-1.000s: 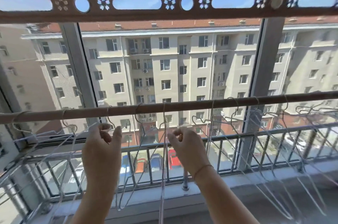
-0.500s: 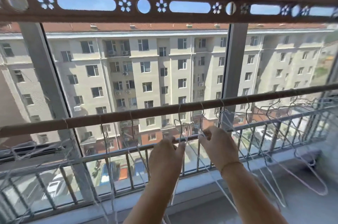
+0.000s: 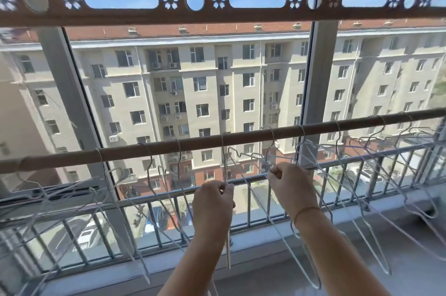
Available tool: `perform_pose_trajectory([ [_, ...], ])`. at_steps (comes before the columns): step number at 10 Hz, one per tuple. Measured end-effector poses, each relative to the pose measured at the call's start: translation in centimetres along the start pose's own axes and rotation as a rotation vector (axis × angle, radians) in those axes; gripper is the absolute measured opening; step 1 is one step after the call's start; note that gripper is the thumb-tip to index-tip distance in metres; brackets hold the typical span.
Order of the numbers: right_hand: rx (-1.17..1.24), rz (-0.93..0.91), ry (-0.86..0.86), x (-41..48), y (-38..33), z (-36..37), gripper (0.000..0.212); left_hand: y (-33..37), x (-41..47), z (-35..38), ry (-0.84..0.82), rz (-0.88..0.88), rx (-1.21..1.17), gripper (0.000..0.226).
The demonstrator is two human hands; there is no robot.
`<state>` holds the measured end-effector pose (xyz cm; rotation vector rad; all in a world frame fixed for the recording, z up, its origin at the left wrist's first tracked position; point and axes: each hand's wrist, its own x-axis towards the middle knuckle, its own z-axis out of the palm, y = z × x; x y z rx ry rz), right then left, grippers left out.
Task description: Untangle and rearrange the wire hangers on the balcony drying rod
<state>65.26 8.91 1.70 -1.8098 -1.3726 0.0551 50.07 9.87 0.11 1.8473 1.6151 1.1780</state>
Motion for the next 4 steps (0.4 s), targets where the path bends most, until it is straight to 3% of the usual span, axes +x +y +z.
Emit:
perform_pose_trajectory([
  [2,-0.002,0.008,-0.004,0.2,0.3,-0.2,0.018,0.2,0.1,0.2,-0.003,-0.024,-0.014,0.024],
  [3,-0.010,0.014,-0.024,0.3,0.0,-0.8,0.028,0.6,0.2,-0.4,-0.024,-0.009,0.030,0.028],
  [4,0.000,-0.055,0.018,-0.8,0.2,-2.0,0.032,0.8,-0.5,-1.2,-0.037,0.036,0.084,0.046],
])
